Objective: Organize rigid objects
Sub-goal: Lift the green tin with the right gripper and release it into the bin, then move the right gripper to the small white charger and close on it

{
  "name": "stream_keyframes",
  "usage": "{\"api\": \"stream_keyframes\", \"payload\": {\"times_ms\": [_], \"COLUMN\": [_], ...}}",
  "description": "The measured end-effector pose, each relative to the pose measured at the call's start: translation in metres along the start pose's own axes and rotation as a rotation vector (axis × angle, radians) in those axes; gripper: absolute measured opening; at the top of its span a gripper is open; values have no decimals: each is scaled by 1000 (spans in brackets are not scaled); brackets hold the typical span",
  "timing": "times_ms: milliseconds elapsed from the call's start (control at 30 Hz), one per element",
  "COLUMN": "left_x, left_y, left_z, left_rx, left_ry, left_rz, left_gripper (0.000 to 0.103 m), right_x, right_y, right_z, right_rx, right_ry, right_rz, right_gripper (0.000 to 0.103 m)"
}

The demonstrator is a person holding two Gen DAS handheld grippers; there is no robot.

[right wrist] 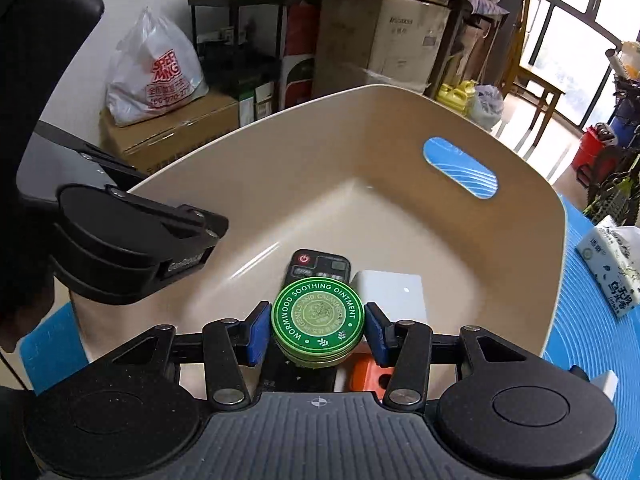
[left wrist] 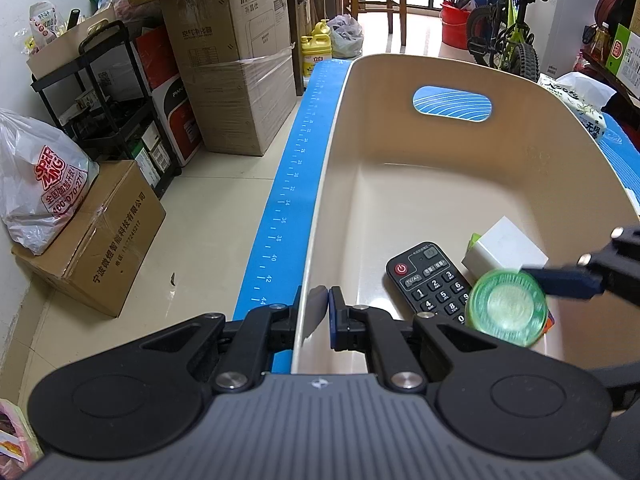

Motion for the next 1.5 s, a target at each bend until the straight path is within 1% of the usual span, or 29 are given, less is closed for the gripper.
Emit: {"api": "stream_keyframes", "payload": {"times_ms": [67,100,200,333,367,400,467,533,633,700,800,833,933,1033,1133,1233,1400,1500], "left_x": [0,0,0,0,0,0,0,0,-1,-1,-1,-1,-1,-1,-1,-1,-1,-1], "left_y": [0,0,0,0,0,0,0,0,0,0,0,0,0,0,0,-1,-1,-1], "left_z": [0,0,0,0,0,0,0,1,0,0,0,0,0,0,0,1,1,1], "left_rx": [1,1,0,1,1,2,2,4,4,4,4,5,5,5,5,4,4,4], "left_ry": [0,0,0,0,0,0,0,0,0,0,0,0,0,0,0,1,1,1], "left_rz": [-1,-2,0,-1,-2,-2,-3,-4,-5,-5,-5,-5,-5,-4,-4,-1,-1,0], "left_gripper": [10,10,10,10,10,10,10,10,10,10,11,11,11,11,11,11,11,11], "right_x": [0,-1,0,-2,-2,-2,-1,0,1,2,6,8,14,24,36,51,76,90], "right_y": [1,2,6,3,2,2,-2,-6,-14,-23,-41,-49,-75,-110,-146,-178,-214,-231], "right_z": [3,4,5,7,7,6,6,6,-1,-11,-33,-41,-60,-73,-72,-62,-34,-14], "right_rx": [-11,-3,-1,-10,-10,-6,-8,-10,-17,-10,5,15,71,159,220,290,394,420], "right_ry": [41,50,68,83,86,85,82,75,53,16,-63,-91,-154,-191,-178,-150,-85,-49], "right_rz": [-21,-32,-59,-46,-43,-39,-26,-1,37,62,116,142,216,302,382,444,473,492], "right_gripper": [54,54,54,54,59,61,68,73,73,74,80,82,83,85,85,85,85,85]}}
Point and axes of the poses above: each gripper's, at about its wrist camera, not at the fingertips, and z roughly the way its jaws point, y to its left, x to its underside, the point moved 1 cm from there along z, roughly the way its jaws point, and after that the axes turned 14 degrees about x, right-handed, at the moved point
